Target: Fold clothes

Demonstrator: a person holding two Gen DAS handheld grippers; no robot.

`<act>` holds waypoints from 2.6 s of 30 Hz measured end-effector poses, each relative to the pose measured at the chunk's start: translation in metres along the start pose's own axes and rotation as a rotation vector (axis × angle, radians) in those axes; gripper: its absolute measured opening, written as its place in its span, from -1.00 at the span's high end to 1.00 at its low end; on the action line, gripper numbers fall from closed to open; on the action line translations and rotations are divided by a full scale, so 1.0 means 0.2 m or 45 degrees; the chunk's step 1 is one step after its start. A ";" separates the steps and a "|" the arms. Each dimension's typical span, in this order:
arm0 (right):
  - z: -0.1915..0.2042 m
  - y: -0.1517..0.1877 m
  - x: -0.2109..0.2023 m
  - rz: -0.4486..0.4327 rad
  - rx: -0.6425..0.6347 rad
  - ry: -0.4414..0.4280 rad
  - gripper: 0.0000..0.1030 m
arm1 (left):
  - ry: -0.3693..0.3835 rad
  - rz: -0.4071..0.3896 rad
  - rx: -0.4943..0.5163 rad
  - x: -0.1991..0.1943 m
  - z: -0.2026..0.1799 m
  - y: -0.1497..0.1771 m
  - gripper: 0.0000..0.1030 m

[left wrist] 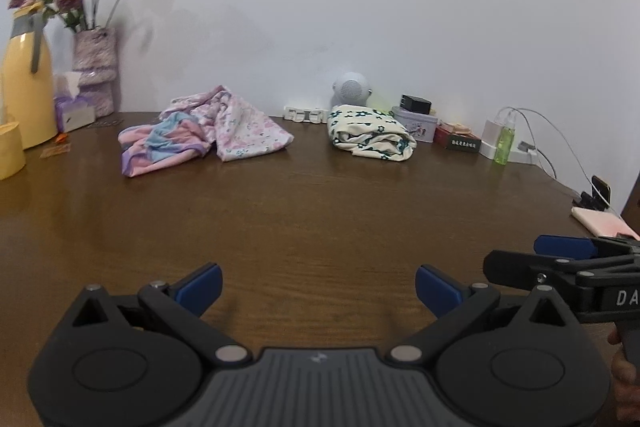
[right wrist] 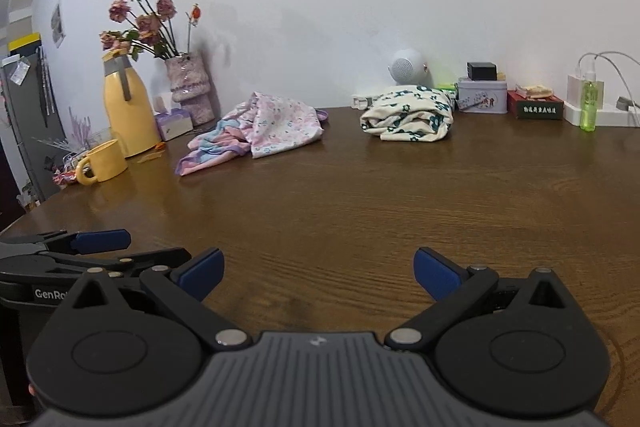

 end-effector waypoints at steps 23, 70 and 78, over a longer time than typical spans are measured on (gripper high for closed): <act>0.01 0.09 -0.07 -0.044 -0.053 0.012 -0.99 | -0.099 -0.075 0.029 -0.13 -0.05 0.04 -1.00; -0.01 0.10 -0.07 -0.039 -0.008 -0.008 -0.99 | -0.144 -0.031 0.062 -0.10 -0.07 0.08 -1.00; -0.01 0.10 -0.06 -0.038 -0.008 -0.009 -0.99 | -0.144 -0.033 0.057 -0.10 -0.07 0.08 -1.00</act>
Point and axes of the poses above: each gripper's, at about its wrist camera, not at the fingertips, and x roughly the way its jaws point, z to its left, y to its underside, the point moved 1 cm from there along x, roughly the way its jaws point, and after that the axes turned 6 degrees about x, right-handed, at the moved point
